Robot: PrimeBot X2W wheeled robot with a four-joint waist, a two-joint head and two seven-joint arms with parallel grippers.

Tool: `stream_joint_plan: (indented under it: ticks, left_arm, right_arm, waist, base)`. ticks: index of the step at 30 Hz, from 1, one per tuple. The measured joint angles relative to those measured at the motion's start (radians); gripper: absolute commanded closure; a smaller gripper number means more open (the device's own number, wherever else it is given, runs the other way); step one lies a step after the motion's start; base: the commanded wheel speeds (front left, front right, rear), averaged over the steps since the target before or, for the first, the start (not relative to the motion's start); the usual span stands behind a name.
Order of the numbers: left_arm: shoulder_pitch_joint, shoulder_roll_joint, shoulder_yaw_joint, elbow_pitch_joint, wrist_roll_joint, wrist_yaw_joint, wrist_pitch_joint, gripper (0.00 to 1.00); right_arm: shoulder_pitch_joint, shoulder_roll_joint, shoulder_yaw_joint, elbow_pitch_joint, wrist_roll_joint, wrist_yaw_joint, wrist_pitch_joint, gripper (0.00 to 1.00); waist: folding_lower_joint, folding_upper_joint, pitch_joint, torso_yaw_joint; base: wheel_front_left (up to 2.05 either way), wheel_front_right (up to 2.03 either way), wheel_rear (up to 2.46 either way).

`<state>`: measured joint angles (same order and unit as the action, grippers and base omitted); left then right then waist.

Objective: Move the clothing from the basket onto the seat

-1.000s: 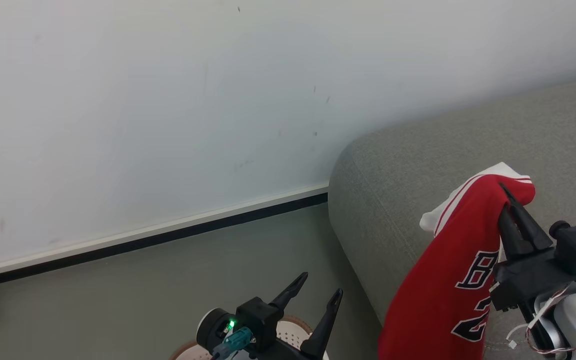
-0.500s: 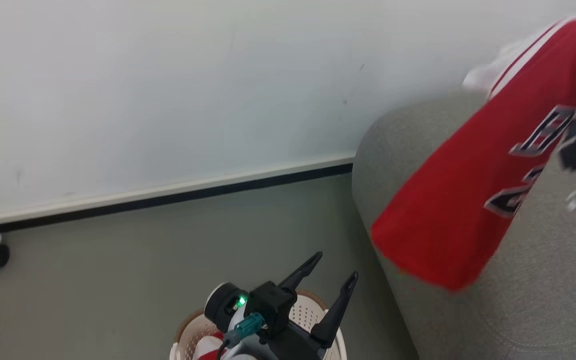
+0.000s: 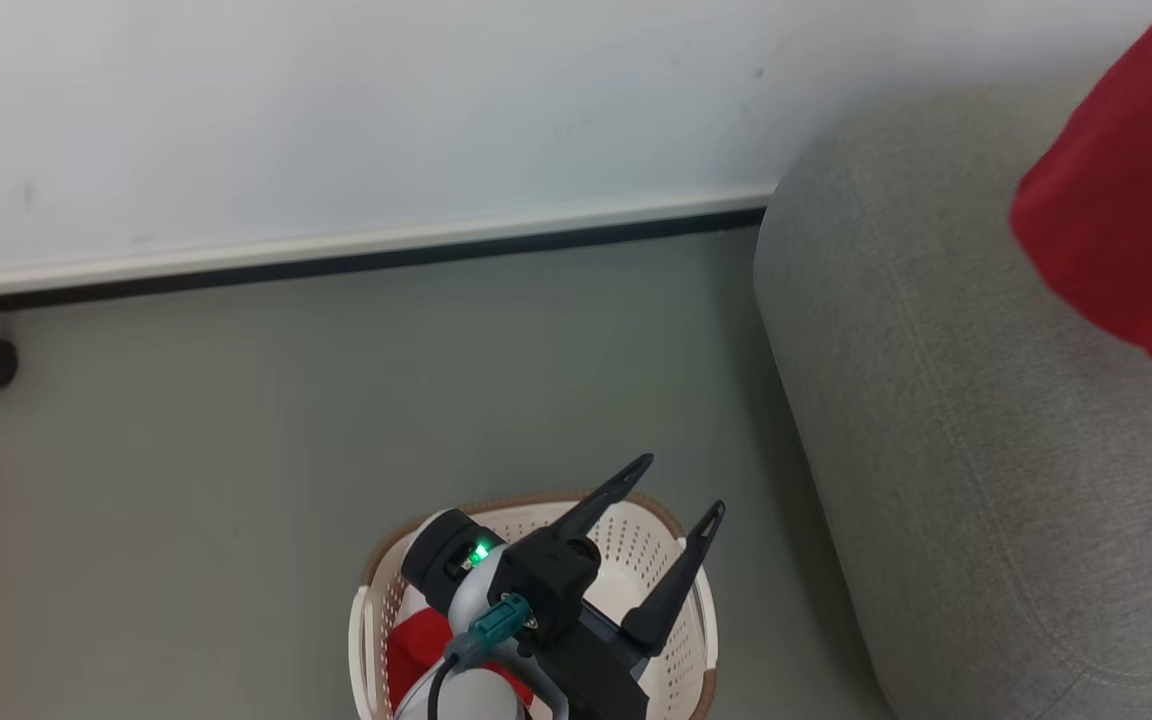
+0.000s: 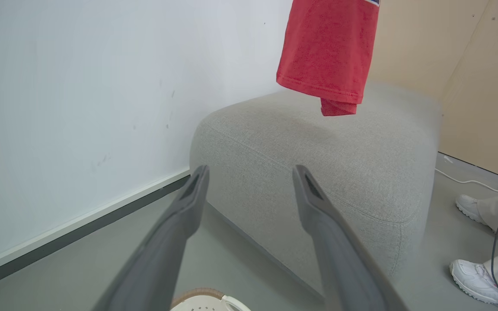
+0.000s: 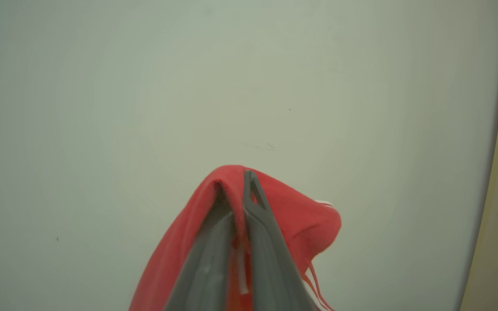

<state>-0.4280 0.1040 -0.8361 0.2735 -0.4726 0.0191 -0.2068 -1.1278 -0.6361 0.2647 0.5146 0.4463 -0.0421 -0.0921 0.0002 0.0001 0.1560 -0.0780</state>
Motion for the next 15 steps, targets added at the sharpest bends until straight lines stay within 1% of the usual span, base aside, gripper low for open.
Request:
stream_joint_plan:
  ticks: [7, 15]
  left_arm:
    - [-0.033, 0.028, 0.014, -0.030, 0.012, 0.008, 0.012, 0.00]
    - [-0.076, 0.086, 0.037, -0.066, 0.051, 0.018, 0.030, 0.00]
  right_arm:
    - [-0.143, -0.045, -0.009, 0.050, -0.025, 0.004, 0.021, 1.00]
    - [-0.223, -0.053, -0.026, 0.120, -0.025, 0.004, 0.017, 1.00]
  waist:
    - [0.0000, 0.0000, 0.094, 0.006]
    - [0.0001, 0.0001, 0.198, -0.012]
  base:
    - [0.00, 0.00, 0.00]
    - [0.00, 0.00, 0.00]
